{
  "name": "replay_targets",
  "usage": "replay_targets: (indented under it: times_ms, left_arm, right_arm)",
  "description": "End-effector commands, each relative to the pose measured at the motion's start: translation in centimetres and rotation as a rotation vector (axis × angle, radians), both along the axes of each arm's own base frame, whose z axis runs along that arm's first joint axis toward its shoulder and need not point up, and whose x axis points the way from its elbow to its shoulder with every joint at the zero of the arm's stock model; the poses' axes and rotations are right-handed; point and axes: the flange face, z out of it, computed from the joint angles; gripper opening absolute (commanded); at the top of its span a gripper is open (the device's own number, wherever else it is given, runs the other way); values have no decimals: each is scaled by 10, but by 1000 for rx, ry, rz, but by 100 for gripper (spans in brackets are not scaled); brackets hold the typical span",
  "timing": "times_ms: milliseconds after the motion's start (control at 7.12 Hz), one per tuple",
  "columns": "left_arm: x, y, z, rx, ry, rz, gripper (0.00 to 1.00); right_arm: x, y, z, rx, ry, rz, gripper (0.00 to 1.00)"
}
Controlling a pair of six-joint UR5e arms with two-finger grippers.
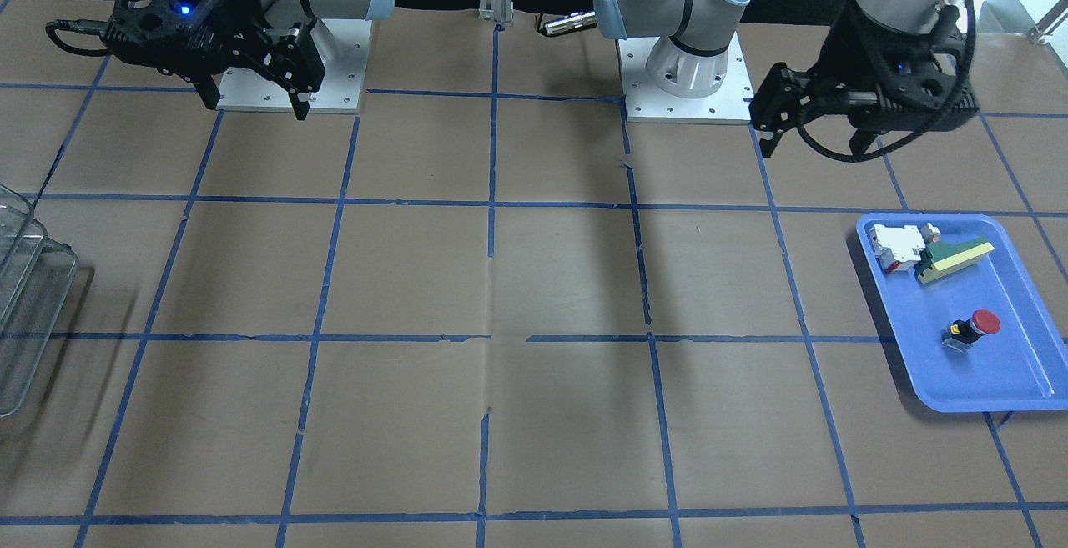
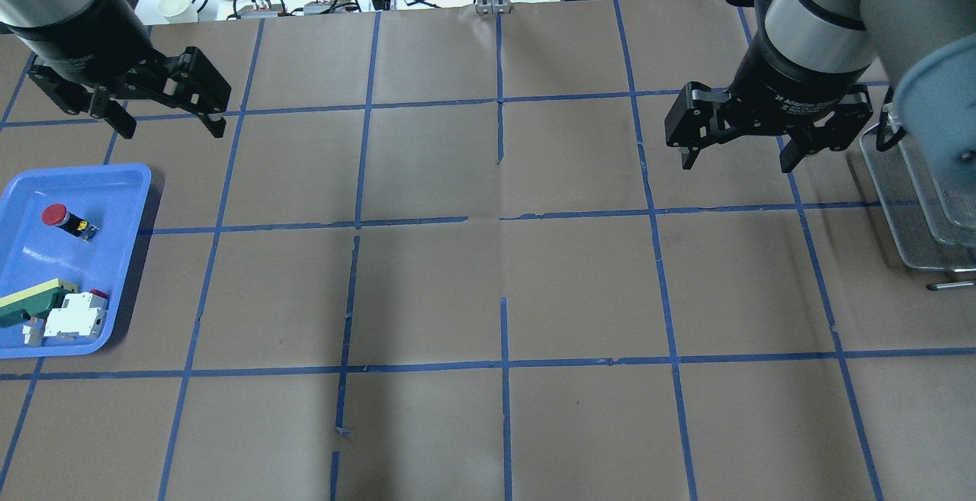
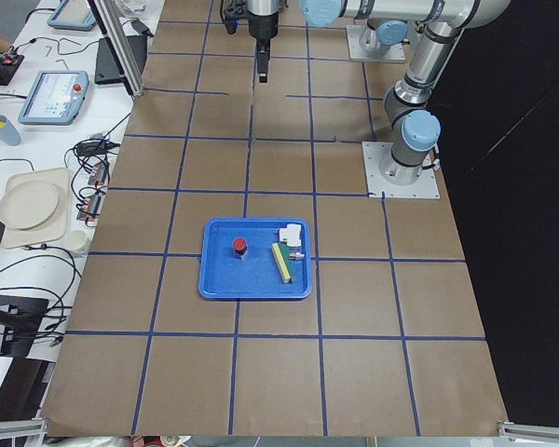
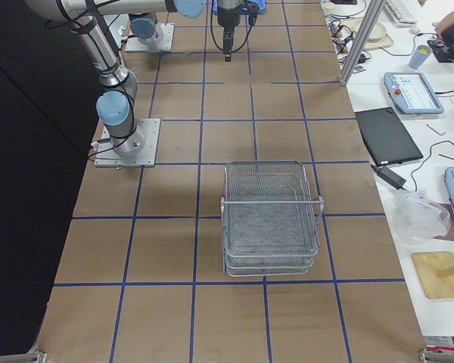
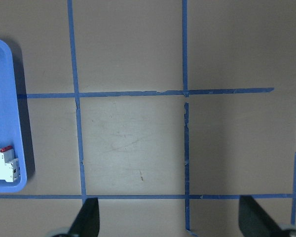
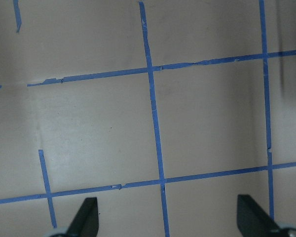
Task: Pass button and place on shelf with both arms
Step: 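Move the left gripper down over the red push button in the blue tray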
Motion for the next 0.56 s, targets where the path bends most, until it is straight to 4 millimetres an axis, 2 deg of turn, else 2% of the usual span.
replay_targets:
  times_ms: [0,140,281,421]
  left_arm:
    - [127,-15,-45,68,43,8,100]
    - [190,-26,-73,61,52,-50,100]
    - [243,-37,-97,39,42,-133,100]
    - [297,-45,-135,22,31,-220,100]
  right_arm:
    - [1,0,0,-2,-2,3,100]
    - [1,0,0,-5,-5,3,100]
    - [2,0,0,-3,-8,5,100]
    - [0,0,1,-5,-1,2,100]
